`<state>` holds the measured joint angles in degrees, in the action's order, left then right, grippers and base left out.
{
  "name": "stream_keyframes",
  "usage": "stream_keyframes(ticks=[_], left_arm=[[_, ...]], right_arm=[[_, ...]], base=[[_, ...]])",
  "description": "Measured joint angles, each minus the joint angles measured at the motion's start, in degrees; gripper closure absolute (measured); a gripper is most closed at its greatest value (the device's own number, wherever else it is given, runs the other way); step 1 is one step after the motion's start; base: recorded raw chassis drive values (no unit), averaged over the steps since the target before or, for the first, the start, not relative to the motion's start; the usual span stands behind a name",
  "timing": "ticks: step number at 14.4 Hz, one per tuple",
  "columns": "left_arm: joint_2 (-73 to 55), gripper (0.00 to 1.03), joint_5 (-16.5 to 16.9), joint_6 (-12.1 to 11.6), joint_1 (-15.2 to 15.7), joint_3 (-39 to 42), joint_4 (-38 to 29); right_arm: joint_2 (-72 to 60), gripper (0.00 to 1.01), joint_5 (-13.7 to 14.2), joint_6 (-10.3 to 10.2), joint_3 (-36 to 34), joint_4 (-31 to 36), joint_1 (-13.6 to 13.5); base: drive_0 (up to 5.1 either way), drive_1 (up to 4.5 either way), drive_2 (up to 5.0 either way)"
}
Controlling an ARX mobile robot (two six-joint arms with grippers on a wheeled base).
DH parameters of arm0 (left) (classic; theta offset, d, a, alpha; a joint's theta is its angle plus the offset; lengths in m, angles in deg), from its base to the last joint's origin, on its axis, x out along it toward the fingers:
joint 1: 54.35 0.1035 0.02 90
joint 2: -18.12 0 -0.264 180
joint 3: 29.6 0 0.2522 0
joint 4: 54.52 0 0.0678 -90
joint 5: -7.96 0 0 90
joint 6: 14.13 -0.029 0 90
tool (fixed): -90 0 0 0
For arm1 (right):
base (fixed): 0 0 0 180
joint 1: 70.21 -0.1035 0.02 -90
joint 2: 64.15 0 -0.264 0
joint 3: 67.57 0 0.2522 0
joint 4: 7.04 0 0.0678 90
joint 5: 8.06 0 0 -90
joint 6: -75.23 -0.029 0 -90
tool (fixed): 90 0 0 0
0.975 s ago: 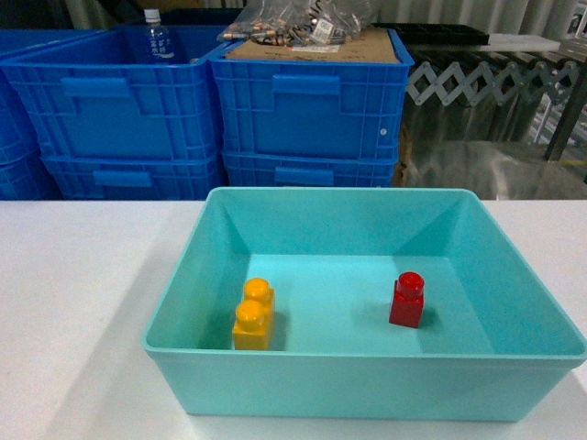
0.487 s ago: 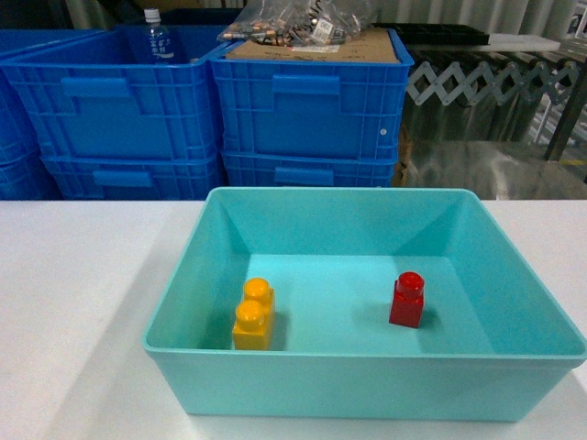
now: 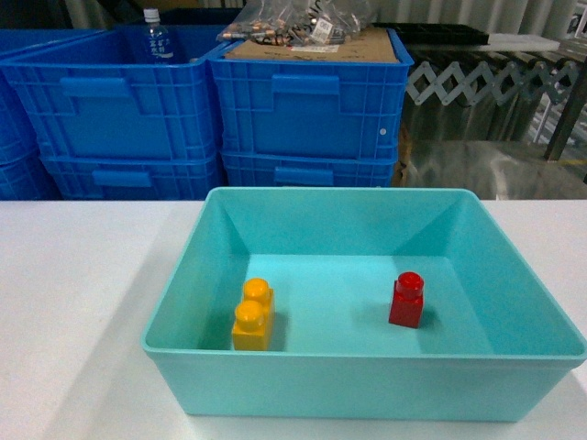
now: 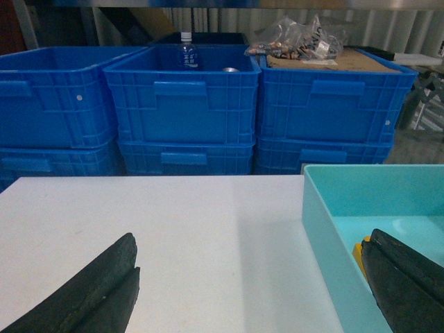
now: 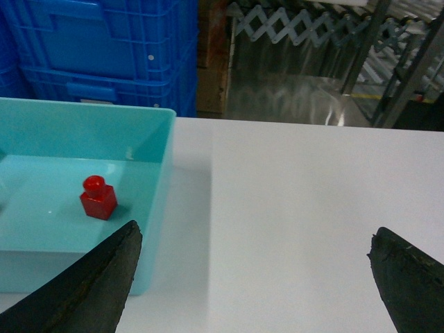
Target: Pick red block from blue box to shelf
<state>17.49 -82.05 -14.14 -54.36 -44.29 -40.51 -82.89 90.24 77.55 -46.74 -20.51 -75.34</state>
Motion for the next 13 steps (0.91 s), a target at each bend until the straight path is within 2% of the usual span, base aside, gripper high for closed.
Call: stream_keyframes(ticks=[1,3,6,10,13], left_arm=[[0.0,0.05,-0.02,0.0,0.0,0.0,0.0],[0.0,0.05,0.07,0.0,0.0,0.0,0.0],[0.0,0.05,0.0,0.0,0.0,0.0,-0.02],[0.0,0.05,-0.02,0.0,0.0,0.0,0.0],[0.0,0.05,-0.02,0.0,0.0,0.0,-0.02]], right_arm=[[-6.1,0.03,-0.83,-0.24,2.08,2.78,-0.17],[-19.98,0.03,-2.34,-1.07,6.08,8.83,-2.21],[-40.06,0.03,-3.28,-1.44,16.81,16.41,-6.21],[-60.52,0.03,-4.31,-1.49,30.67,17.07,-11.41],[-70.05,0.03,-4.24,-2.19,39.5,13.62,-16.2]], base=[[0.0,0.0,0.0],[0.0,0.0,0.0],[0.0,0.0,0.0],[0.0,0.0,0.0],[0.0,0.0,0.0]])
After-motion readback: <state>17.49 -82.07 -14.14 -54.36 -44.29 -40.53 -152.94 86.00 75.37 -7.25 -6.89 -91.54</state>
